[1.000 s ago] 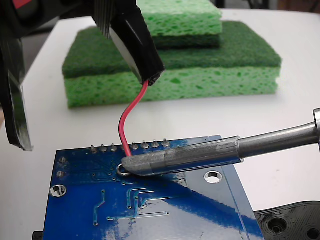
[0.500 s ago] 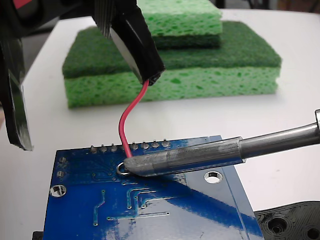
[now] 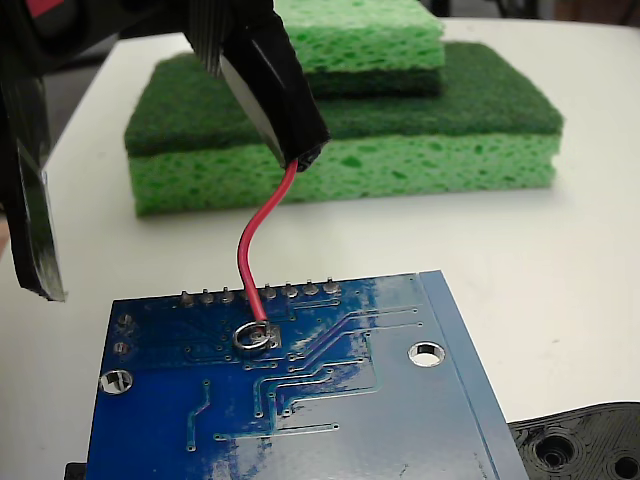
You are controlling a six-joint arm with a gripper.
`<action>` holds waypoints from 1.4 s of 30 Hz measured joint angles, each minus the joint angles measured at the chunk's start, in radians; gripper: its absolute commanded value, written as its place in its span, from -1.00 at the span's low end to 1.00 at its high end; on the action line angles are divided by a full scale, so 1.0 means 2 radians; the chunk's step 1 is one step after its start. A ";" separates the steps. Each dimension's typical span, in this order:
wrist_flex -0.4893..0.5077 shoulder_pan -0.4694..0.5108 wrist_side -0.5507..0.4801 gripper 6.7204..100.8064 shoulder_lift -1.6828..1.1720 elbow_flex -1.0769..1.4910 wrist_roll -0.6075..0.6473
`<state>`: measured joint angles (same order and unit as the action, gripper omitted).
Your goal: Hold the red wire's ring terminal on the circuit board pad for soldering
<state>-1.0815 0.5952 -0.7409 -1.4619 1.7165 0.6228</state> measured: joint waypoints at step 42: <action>0.186 -0.170 0.247 0.99 -0.506 0.460 -0.292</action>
<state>-0.7102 0.2562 -0.2470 -2.4743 2.6369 0.0383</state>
